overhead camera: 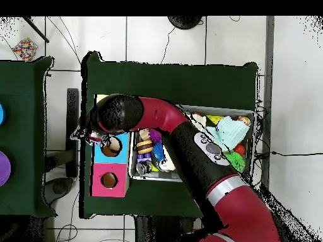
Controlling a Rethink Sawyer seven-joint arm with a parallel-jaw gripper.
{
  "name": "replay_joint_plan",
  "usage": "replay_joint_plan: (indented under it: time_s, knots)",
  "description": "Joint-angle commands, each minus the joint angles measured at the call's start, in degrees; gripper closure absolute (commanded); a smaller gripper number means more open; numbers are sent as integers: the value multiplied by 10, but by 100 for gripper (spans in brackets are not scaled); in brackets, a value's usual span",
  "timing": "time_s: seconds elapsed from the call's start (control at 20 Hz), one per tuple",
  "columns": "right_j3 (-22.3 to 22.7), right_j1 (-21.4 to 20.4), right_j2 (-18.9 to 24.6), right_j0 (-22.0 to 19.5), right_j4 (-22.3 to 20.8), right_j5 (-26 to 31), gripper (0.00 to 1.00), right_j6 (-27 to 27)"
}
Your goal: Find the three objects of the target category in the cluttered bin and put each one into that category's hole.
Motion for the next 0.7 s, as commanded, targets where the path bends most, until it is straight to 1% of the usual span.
replay_joint_plan:
  time_s: [0.05,0.25,0.5,0.7]
  knots:
    - [-20,23,22,-26,10,14,100,41]
    - [-12,39,53,-45,26,11,100,26]
    - [-18,69,70,-55,21,6,100,13]
    - [-17,88,98,-69,29,-1,100,5]
